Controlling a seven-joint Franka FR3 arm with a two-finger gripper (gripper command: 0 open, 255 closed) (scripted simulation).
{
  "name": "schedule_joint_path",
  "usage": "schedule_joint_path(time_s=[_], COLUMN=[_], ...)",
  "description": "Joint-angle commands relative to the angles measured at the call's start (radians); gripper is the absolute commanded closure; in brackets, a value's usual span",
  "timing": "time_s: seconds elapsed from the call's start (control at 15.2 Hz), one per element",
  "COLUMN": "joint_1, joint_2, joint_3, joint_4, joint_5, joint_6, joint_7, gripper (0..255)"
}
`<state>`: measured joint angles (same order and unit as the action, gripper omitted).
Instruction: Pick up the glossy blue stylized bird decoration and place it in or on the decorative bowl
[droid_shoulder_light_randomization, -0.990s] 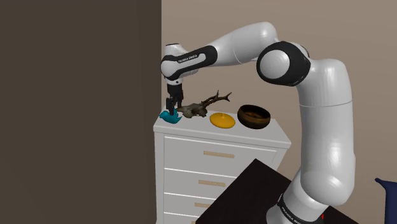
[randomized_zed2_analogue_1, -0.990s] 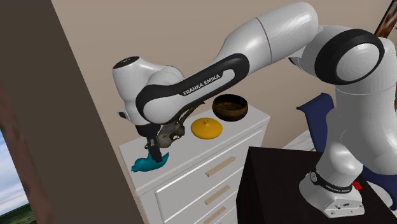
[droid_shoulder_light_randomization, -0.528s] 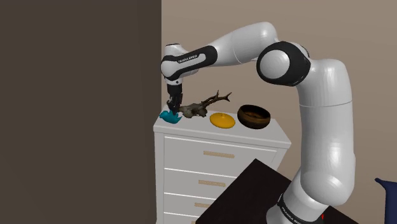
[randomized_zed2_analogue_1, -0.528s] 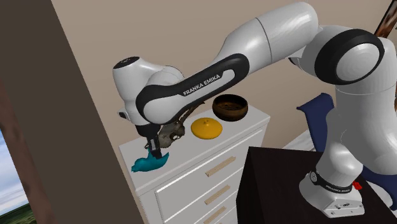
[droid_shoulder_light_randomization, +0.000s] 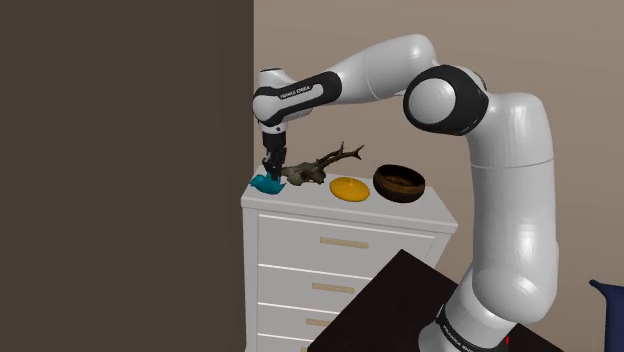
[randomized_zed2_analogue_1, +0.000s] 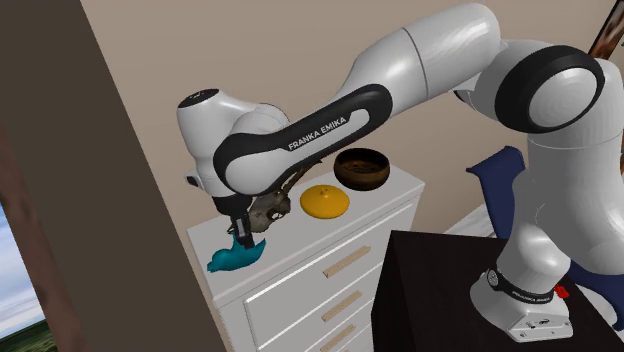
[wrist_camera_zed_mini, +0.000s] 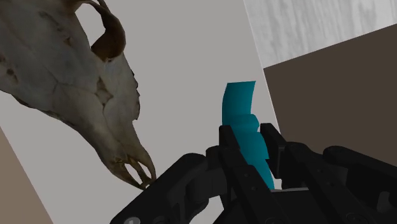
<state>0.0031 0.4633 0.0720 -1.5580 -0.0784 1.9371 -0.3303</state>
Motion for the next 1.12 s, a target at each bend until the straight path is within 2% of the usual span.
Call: schedule_joint_path(time_s=[0.0,1.06], joint_1=[-0.001,0.001], joint_2=[-0.003,-0.043], joint_3=[-0.001,0.002], joint_4=[0.007,0.163], joint_5=[0.0,0.006], joint_6=[-0.011,-0.207], joint_7=[-0.001,-0.011], gripper=[255,255])
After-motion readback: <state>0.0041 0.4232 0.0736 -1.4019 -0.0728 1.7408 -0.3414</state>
